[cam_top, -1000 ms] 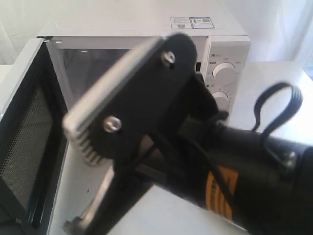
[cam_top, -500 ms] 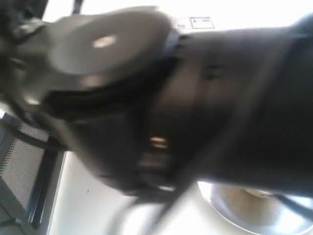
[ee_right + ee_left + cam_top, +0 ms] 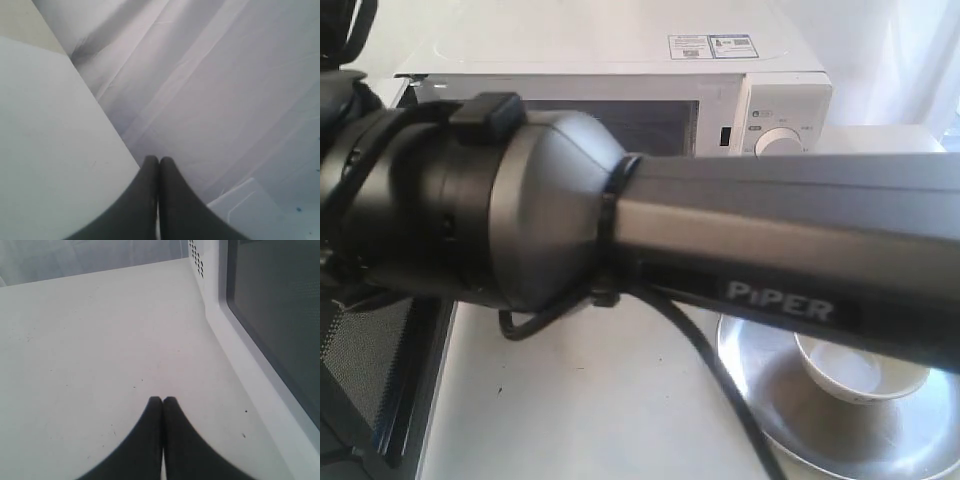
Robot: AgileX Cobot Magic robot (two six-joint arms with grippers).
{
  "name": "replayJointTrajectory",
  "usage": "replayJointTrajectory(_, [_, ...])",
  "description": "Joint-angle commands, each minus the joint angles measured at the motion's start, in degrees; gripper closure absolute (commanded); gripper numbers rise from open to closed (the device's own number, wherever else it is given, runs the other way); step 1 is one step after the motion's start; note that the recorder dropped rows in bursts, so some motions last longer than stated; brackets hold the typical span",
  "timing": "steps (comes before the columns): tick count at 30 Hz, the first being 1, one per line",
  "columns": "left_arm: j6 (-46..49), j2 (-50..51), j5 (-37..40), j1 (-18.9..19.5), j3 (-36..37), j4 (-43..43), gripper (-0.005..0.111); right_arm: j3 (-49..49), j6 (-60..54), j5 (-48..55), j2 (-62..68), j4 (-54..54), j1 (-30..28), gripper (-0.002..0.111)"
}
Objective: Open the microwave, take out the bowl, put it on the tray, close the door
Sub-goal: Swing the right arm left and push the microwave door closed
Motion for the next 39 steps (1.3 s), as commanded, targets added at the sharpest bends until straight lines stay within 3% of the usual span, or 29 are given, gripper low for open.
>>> replayJointTrajectory(1, [-0.34,-0.12,-0.12,-0.05,0.19,-0.2,0.107,-0.48,-6.15,1.39,3.25,-0.23,-0.92,0.108])
replayJointTrajectory(13, [-0.34,-0.12,-0.12,-0.05,0.19,-0.2,0.107,-0.48,-14.62,-0.89,4.52,0.86,-0.61,0.108])
replayJointTrajectory(16, [-0.34,-0.12,-0.12,-0.05,0.19,-0.2,0.107,-0.48,-24.39,8.54,4.52,3.95,0.12,0.108])
replayJointTrajectory(22, [-0.34,-0.12,-0.12,-0.05,0.19,-0.2,0.107,-0.48,-50.5,27.06,4.4,21.88,0.34,0.108])
replayJointTrajectory(26, [-0.34,-0.12,-0.12,-0.05,0.19,-0.2,0.107,-0.48,-52.33,41.64,4.4,21.52,-3.58,0.108])
replayJointTrajectory(31, [-0.34,-0.12,-0.12,-0.05,0.19,-0.2,0.107,-0.28,-47.32,41.64,3.35,28.13,-13.22,0.108])
replayJointTrajectory(39, [-0.34,-0.12,-0.12,-0.05,0.19,-0.2,0.107,0.32,-39.47,41.64,-3.01,20.7,-8.87,0.108])
